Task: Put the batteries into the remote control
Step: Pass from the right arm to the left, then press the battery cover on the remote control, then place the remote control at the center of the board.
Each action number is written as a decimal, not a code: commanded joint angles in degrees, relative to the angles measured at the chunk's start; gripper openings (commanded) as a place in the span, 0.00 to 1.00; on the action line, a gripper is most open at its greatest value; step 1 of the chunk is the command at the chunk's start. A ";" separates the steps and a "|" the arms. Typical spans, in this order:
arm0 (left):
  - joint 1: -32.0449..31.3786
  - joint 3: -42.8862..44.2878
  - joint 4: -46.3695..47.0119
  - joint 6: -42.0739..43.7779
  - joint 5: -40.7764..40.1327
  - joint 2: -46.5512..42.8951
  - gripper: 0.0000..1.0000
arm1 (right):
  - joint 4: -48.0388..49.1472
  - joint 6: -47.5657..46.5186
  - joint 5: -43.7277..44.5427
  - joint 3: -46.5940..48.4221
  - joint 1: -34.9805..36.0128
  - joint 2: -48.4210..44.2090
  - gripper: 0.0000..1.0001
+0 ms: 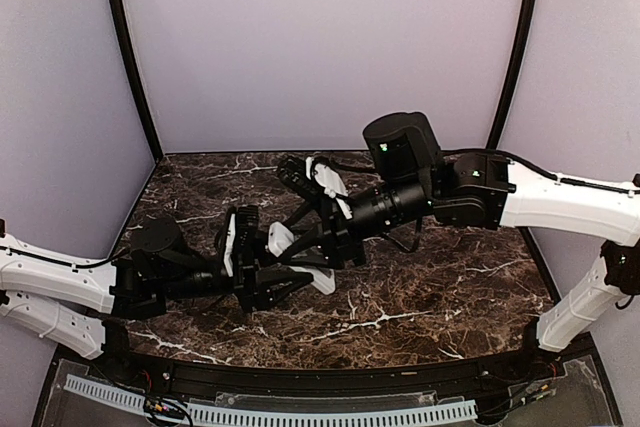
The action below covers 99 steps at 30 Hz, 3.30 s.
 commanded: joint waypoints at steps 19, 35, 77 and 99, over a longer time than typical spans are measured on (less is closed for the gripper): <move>-0.20 1.37 -2.99 5.11 -4.92 -2.00 0.00 | 6.27 17.15 1.88 -5.84 -4.06 -8.80 0.72; -0.20 1.77 -3.96 5.52 -4.54 -1.98 0.00 | 4.47 21.43 -0.46 -11.17 -4.32 -6.24 0.00; -0.20 11.55 -38.49 -6.79 -24.33 3.18 0.00 | -2.49 29.22 18.94 -21.83 -7.51 -19.54 0.00; 0.75 43.13 -95.99 -16.94 -11.08 38.89 0.00 | -5.85 33.29 18.68 -27.20 -7.81 -22.81 0.00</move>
